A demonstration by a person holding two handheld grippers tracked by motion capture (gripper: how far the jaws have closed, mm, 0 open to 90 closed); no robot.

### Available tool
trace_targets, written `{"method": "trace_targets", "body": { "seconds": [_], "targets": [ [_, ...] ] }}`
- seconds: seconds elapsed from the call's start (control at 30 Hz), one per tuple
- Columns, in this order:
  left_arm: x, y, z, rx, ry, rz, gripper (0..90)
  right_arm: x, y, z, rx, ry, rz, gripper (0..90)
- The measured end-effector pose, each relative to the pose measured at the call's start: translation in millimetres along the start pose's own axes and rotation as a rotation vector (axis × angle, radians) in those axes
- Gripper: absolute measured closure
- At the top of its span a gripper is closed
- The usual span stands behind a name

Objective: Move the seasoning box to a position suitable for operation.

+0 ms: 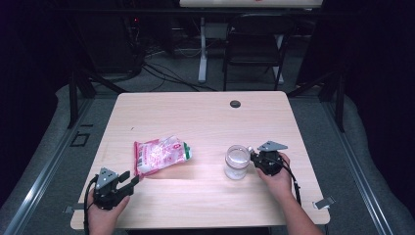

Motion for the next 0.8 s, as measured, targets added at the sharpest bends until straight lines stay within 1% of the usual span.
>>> {"method": "trace_targets", "body": {
  "seconds": [0.17, 0.27, 0.33, 0.37, 0.47, 0.53, 0.57, 0.6, 0.63, 0.67, 0.73, 0.77, 0.8],
  "targets": [
    [0.1, -0.5, -1.0, -0.003, 0.004, 0.001, 57.2, -0.7, -2.8, 3.3, 0.002, -0.015, 0.009, 85.5],
    [0.4, 0.0, -3.5, -0.006, 0.014, 0.003, 57.3, -1.7, -5.5, 5.5, 0.003, -0.023, 0.016, 85.2],
    [0.5, 0.1, -4.3, -0.007, 0.017, 0.004, 57.3, -2.2, -6.7, 6.4, 0.006, -0.019, 0.015, 85.0],
    [1.2, 0.5, -6.2, -0.013, 0.021, 0.002, 57.4, -3.8, -8.5, 8.2, 0.018, -0.010, 0.014, 84.8],
    [2.5, 1.2, -8.3, -0.021, 0.025, 0.002, 57.4, -5.2, -10.7, 10.1, 0.022, -0.009, 0.015, 84.7],
    [4.0, 2.8, -10.9, -0.032, 0.030, -0.002, 57.8, -6.6, -13.3, 13.5, 0.027, -0.011, 0.020, 84.7],
    [5.5, 4.7, -14.4, -0.053, 0.031, -0.001, 57.9, -7.4, -15.2, 16.8, 0.027, -0.015, 0.018, 84.6],
    [5.5, 4.7, -14.4, -0.053, 0.031, -0.001, 57.9, -7.4, -15.2, 16.8, 0.027, -0.015, 0.018, 84.6],
    [6.2, 5.5, -16.6, -0.068, 0.030, 0.003, 57.9, -7.9, -17.7, 21.4, 0.026, -0.025, 0.017, 84.5],
    [7.1, 6.6, -18.9, -0.083, 0.031, 0.000, 57.9, -7.9, -17.7, 21.4, 0.026, -0.025, 0.017, 84.5],
    [8.5, 8.6, -23.0, -0.098, 0.043, 0.002, 57.9, -8.3, -20.8, 26.0, 0.025, -0.043, 0.021, 84.5],
    [9.2, 9.5, -25.0, -0.105, 0.050, 0.003, 58.0, -9.3, -22.5, 30.2, 0.037, -0.043, 0.020, 84.3],
    [9.9, 10.5, -26.8, -0.110, 0.055, 0.002, 58.0, -10.2, -23.2, 31.7, 0.040, -0.044, 0.021, 84.3]
  ]
}}
Point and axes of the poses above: each handheld gripper's, and its own axes: y roughly forward along the jaws, x roughly out of its top, z roughly to its left, the point moved 5 cm from there along y, roughly forward along the jaws, and after that the axes turned 8 degrees about -y, right-handed, at the moved point
